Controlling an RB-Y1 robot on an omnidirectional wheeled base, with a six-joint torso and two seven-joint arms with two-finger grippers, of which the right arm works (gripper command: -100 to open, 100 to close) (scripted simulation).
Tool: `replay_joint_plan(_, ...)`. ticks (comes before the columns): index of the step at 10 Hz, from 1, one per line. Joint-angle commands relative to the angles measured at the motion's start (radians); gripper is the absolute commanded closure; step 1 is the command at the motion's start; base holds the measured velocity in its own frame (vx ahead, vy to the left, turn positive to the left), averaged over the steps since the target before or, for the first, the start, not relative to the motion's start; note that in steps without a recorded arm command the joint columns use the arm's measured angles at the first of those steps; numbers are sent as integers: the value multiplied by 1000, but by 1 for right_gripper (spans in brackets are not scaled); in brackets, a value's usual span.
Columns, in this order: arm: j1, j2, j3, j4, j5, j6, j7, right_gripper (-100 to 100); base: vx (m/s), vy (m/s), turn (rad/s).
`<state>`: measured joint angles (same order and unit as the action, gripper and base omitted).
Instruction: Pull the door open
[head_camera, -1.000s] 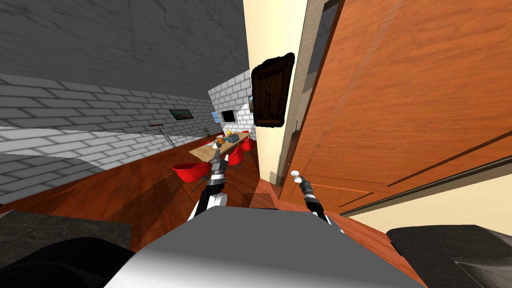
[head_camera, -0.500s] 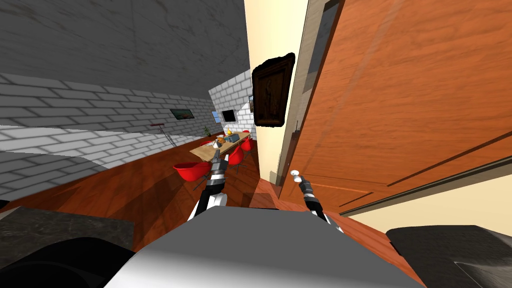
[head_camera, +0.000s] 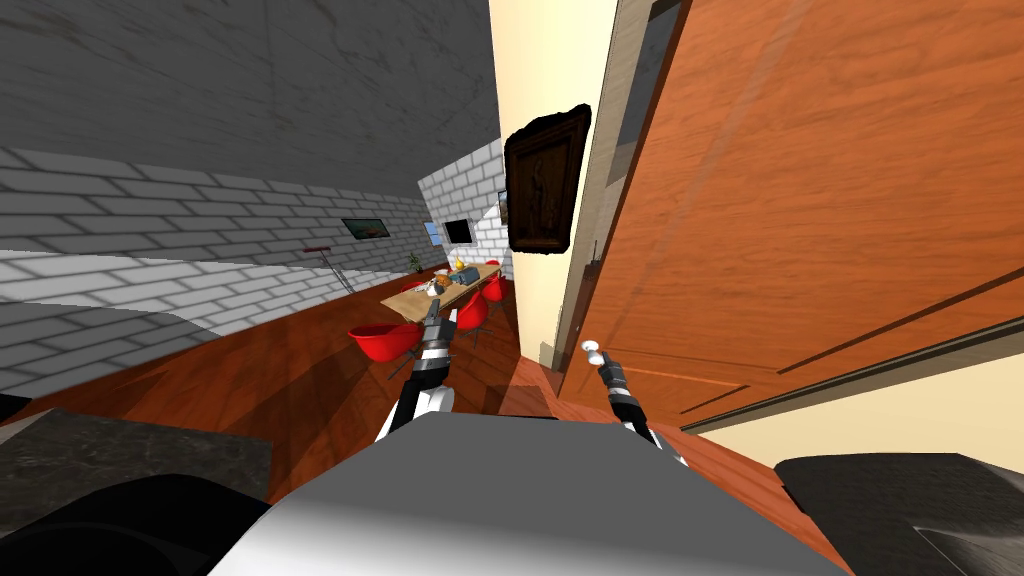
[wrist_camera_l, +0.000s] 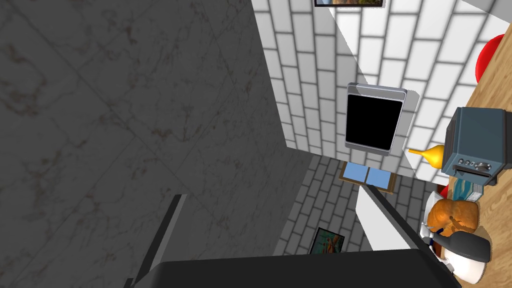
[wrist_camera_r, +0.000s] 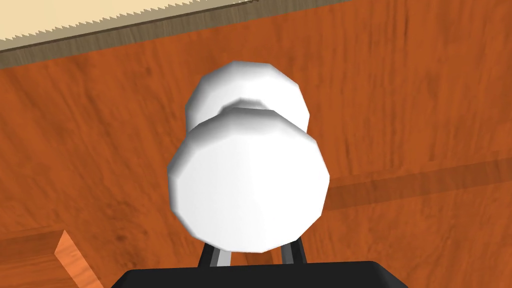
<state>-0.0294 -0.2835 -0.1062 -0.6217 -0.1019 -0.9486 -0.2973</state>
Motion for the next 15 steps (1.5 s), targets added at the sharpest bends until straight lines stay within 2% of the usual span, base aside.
replay_joint_plan(1, -17, 18, 35, -12, -30, -10, -50, 100, -68, -37, 121)
replay_joint_plan(4, -17, 18, 35, 14, -30, -10, -65, 100, -27, -12, 23)
replay_joint_plan(5, -20, 17, 49, -12, -56, -6, -107, 100, -39, -9, 63)
replay_joint_plan(6, -22, 16, 62, -12, -82, -1, -130, 100, -71, -38, 145)
replay_joint_plan(8, -22, 16, 62, 9, -82, -1, -149, 100, -35, -22, 11)
replay_joint_plan(9, -22, 16, 62, -12, -82, -1, -149, 100, 11, 5, -23)
replay_joint_plan(10, -25, 15, 75, -13, -107, 3, -191, 100, -21, 3, 78)
replay_joint_plan(12, -25, 15, 75, -12, -107, 3, -191, 100, -35, -4, 31)
replay_joint_plan(15, -25, 15, 75, 37, -107, 3, -191, 100, 7, -2, 2)
